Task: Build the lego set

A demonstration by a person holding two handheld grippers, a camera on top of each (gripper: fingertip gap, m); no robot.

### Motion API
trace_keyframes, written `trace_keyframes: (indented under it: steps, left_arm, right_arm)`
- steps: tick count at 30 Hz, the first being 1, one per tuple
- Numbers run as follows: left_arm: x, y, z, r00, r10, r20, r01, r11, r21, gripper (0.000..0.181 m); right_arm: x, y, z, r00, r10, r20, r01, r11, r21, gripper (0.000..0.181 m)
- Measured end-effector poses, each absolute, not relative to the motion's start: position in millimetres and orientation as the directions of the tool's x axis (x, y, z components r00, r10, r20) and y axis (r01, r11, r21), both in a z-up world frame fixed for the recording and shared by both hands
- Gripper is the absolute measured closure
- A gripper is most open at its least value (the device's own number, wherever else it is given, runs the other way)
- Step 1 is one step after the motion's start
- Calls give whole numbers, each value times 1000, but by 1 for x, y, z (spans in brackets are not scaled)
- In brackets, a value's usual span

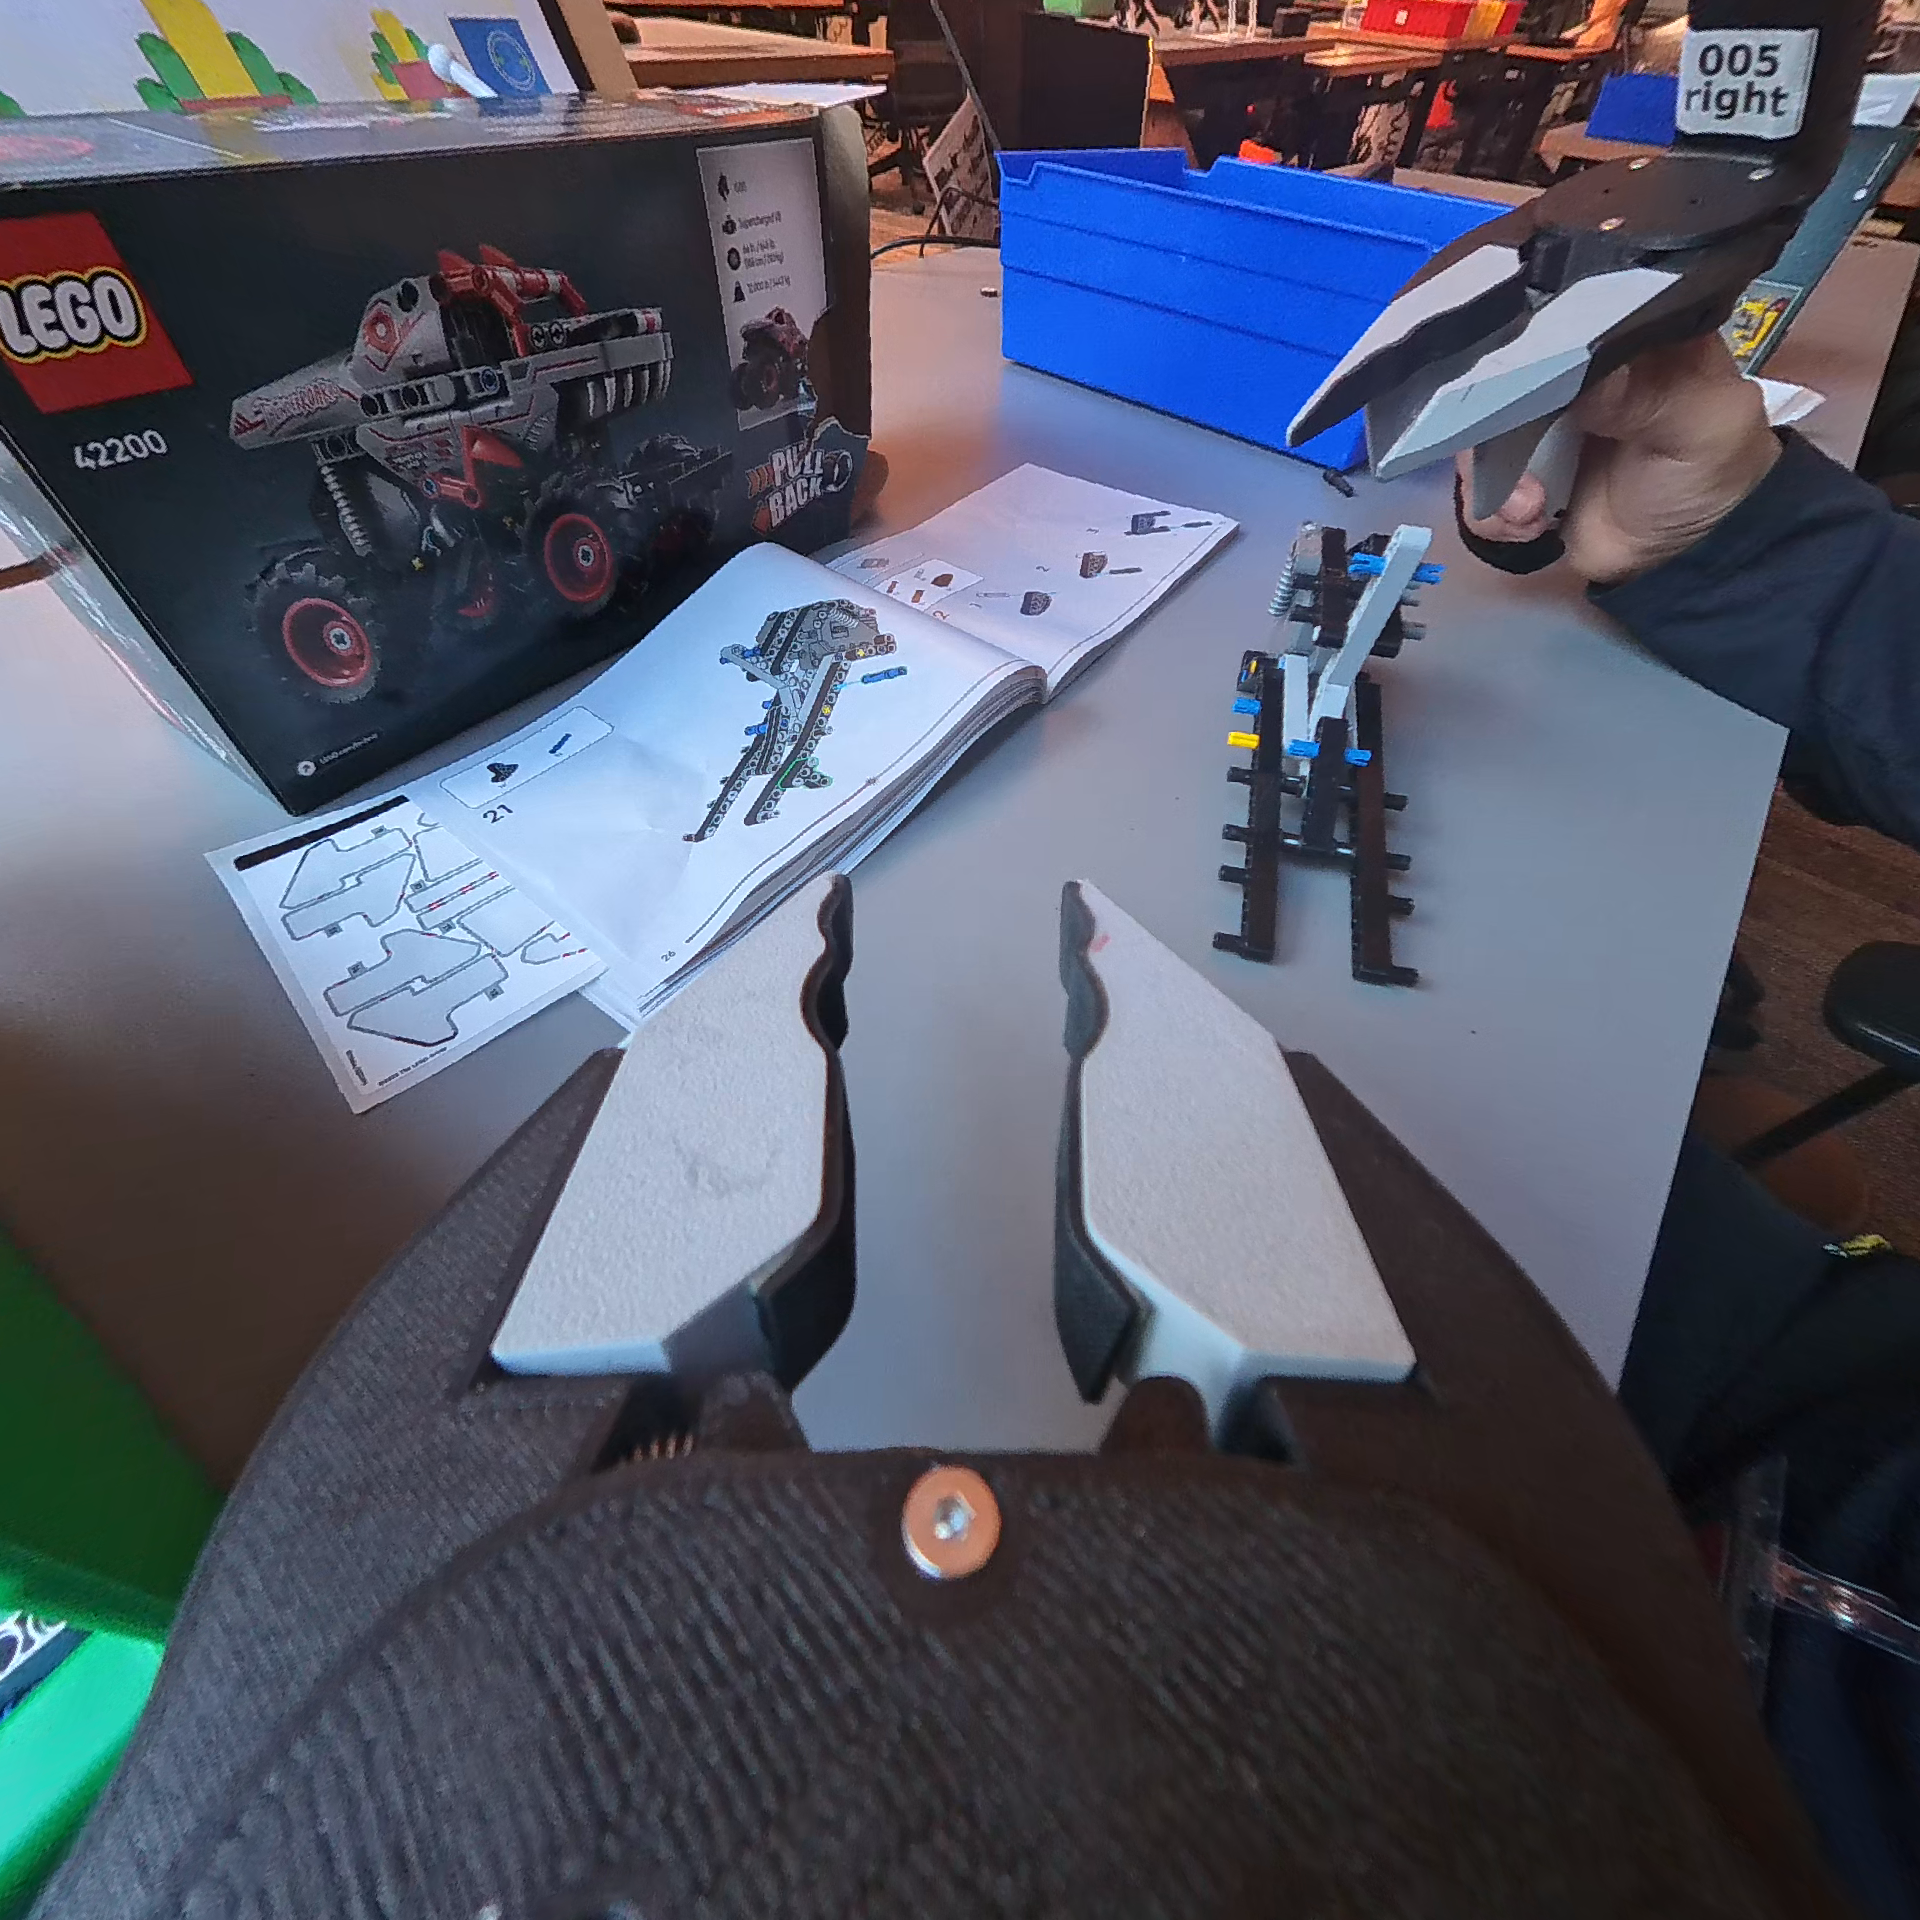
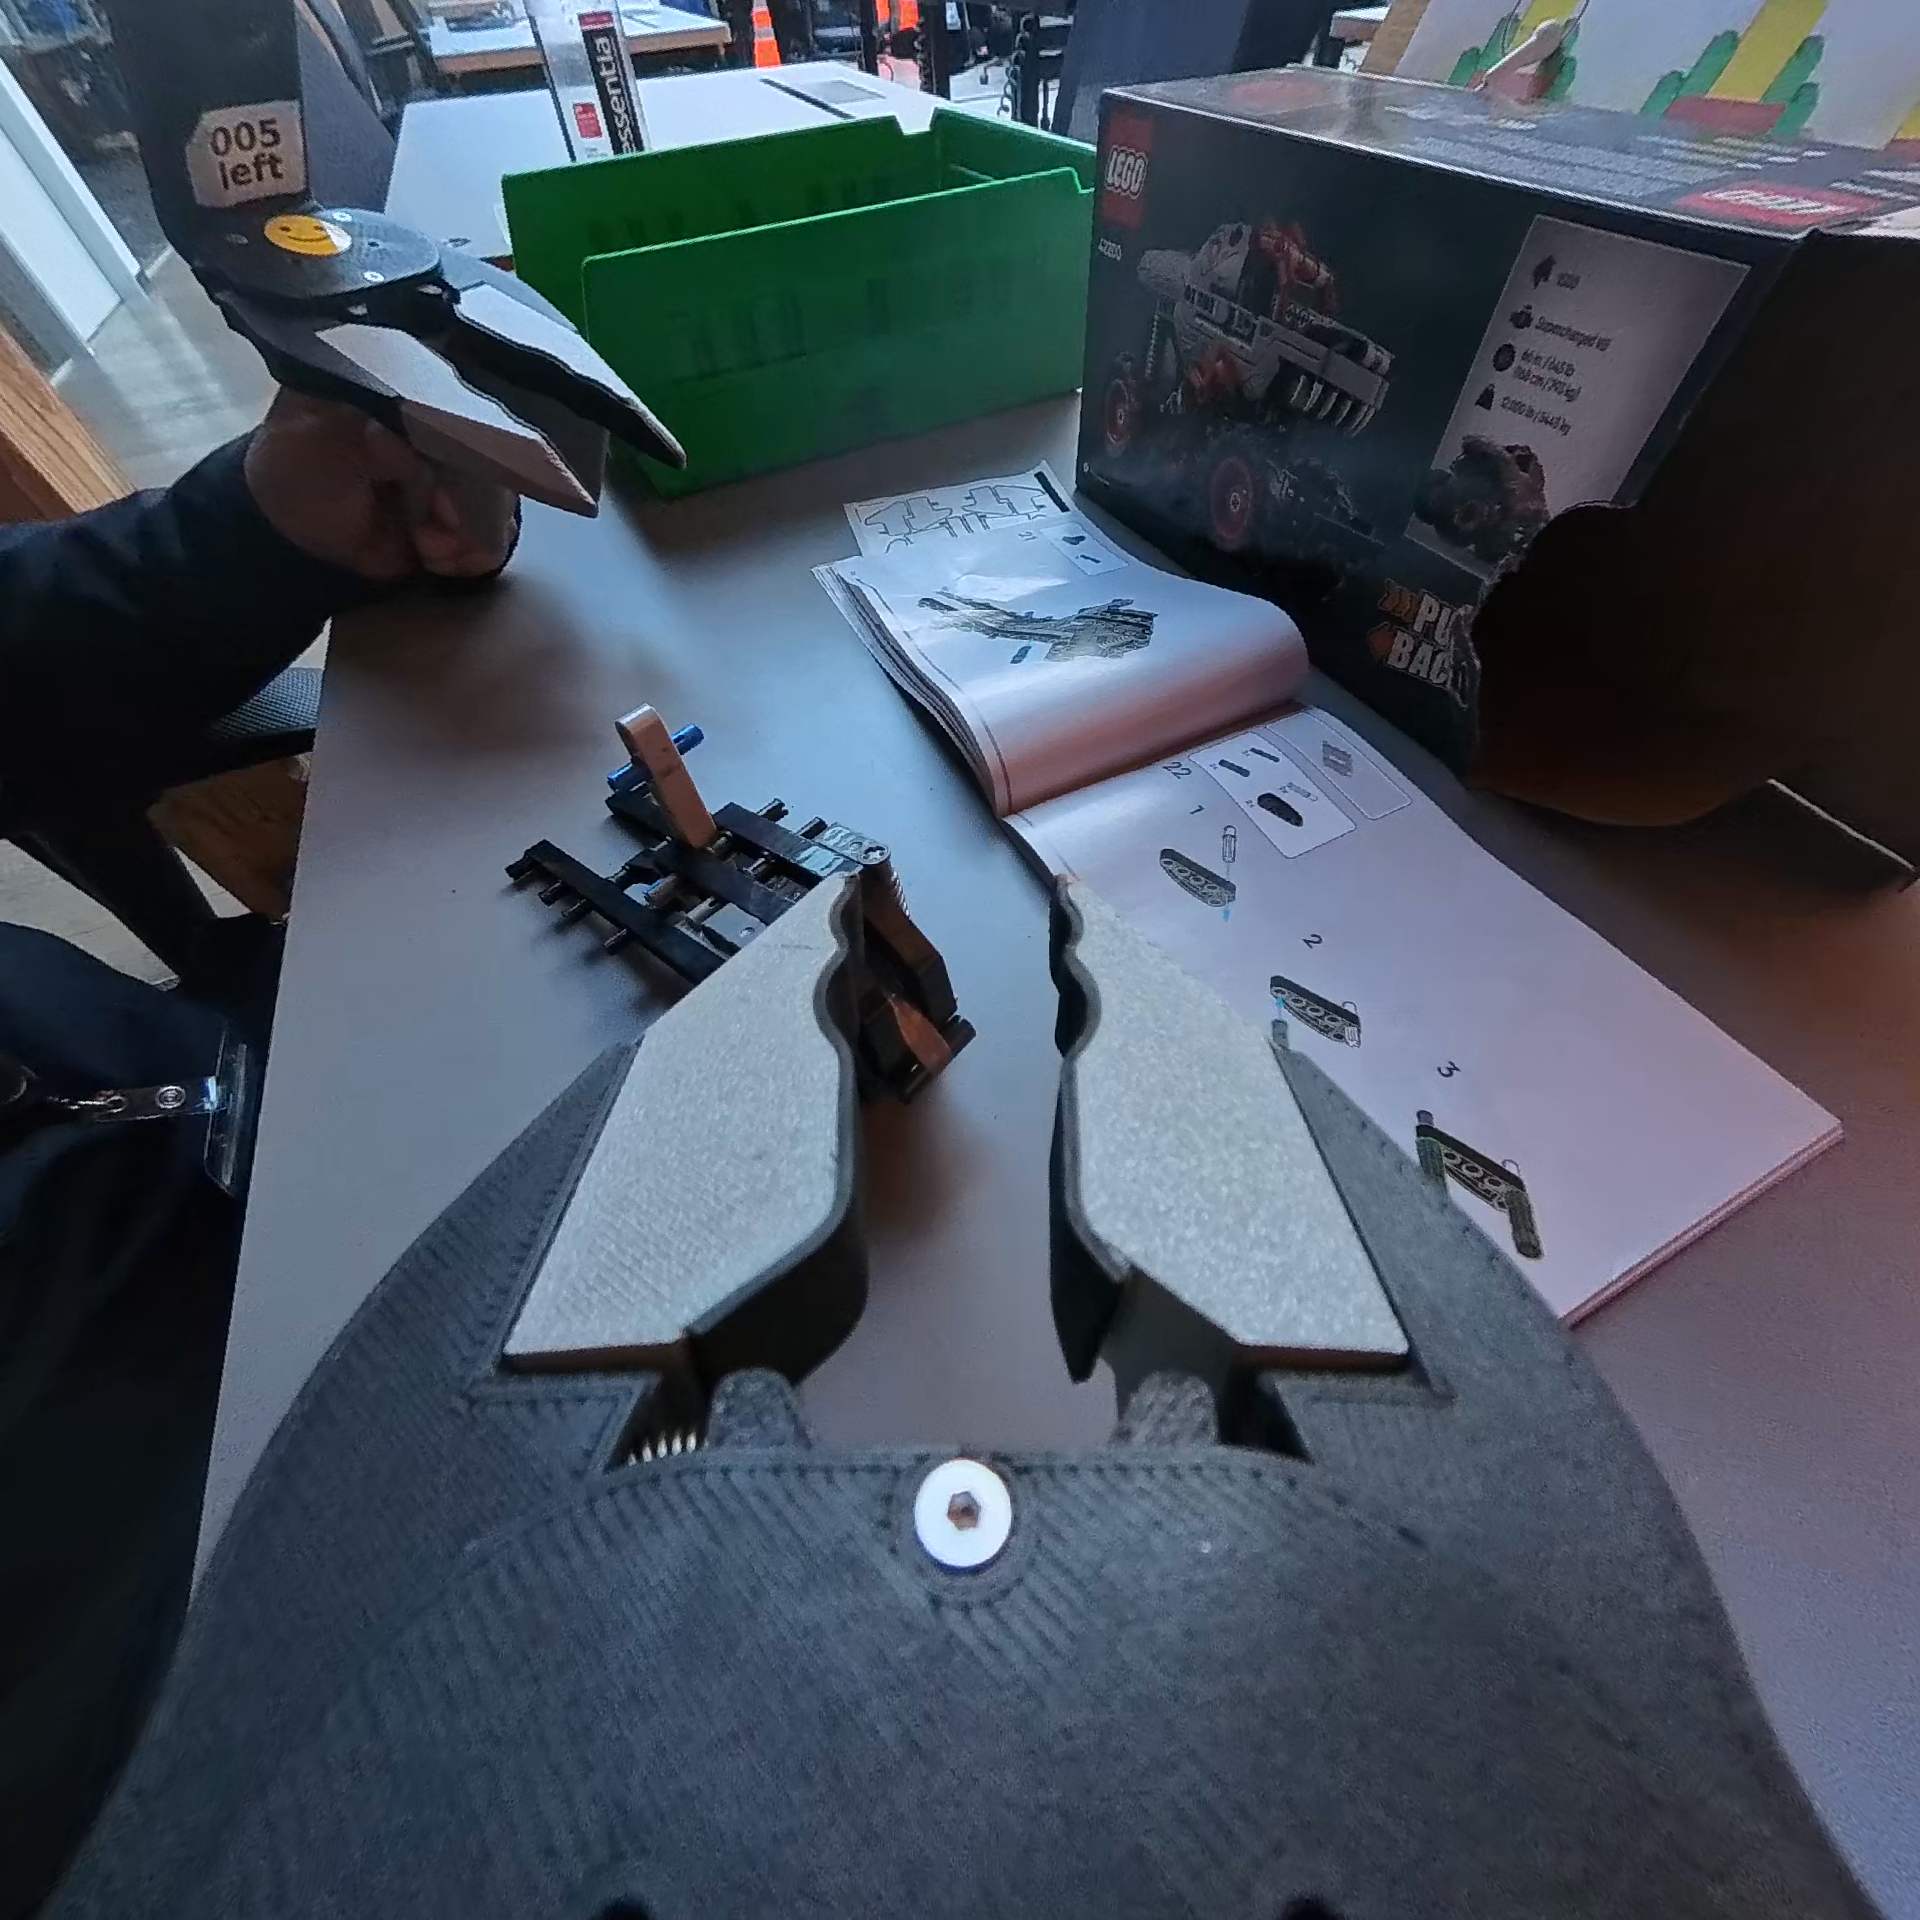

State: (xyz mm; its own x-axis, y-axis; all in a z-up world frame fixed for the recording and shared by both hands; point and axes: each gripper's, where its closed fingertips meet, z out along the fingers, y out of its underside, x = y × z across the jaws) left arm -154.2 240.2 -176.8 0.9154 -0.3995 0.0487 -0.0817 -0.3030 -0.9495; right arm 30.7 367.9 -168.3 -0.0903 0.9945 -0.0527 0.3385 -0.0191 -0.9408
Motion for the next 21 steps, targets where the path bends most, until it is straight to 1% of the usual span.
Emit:
trace_keyframes:
  steps: [21]
  left_arm:
    - [-154,240,-177,915,-400,46,-85,-304,-949,143]
  right_arm:
    - [31,370,-167,-77,996,-46,331,-18,-943,148]
